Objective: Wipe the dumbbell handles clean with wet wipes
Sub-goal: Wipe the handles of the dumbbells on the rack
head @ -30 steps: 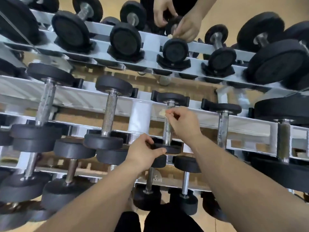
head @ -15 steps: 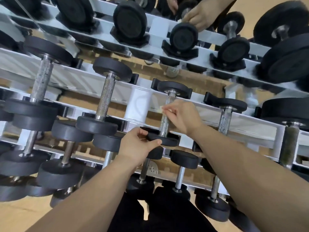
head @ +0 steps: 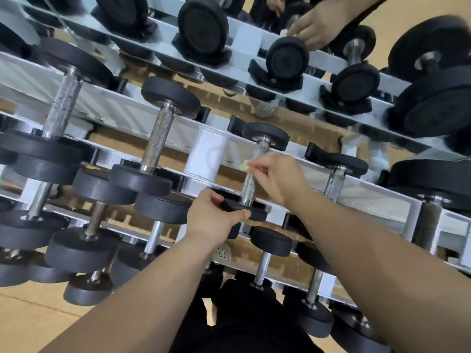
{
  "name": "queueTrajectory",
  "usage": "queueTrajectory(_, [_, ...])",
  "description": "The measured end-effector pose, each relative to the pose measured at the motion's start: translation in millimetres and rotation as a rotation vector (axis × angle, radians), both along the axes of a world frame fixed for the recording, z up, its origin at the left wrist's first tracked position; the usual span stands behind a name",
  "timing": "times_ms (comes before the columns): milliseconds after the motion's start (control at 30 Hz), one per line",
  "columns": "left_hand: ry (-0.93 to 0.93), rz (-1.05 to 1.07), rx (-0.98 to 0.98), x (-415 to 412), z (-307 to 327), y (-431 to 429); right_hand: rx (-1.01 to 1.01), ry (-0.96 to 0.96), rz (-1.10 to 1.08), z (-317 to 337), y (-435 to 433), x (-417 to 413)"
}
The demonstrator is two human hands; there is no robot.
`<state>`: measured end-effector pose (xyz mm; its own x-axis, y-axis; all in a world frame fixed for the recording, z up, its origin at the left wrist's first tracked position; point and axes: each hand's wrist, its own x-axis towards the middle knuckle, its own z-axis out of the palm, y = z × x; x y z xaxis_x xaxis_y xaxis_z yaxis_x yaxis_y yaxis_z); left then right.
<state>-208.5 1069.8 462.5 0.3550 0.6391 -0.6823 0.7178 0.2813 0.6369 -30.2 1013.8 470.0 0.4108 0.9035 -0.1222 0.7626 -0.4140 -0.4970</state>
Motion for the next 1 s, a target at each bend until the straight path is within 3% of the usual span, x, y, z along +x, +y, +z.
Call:
queueTrajectory(133, [-0.037, 0.066, -0.096, 1.5, -0.1, -2.7, 0.041, -0.007, -0.155, -0.1, 4.2, 5.3])
queueTrajectory(333, [0.016, -0.027, -0.057, 4.0, -1.6, -4.5, -0.082, -0.136, 0.289, 0.5, -14.7, -12.7])
queueTrajectory(533, [-0.026, -0.036, 0.044, 9.5, 0.1, -19.6, 0.009, -0.136, -0.067, 4.2, 2.0, 12.7])
queueTrajectory(700, [0.027, -0.101, 0.109, 13.4, -3.1, -17.3, -0.026, -0.003, 0.093, 7.0, -27.1, -13.9])
queueTrajectory(800, [0.007, -0.1, 0.119, 11.6, -6.2, -16.5, -0.09, -0.042, 0.157, 14.4, -18.1, -5.4])
queueTrajectory(1000, [-0.031, -0.121, 0.105, 8.1, -5.9, -12.4, -0.055, -0.228, -0.084, 22.2, 13.7, 12.3])
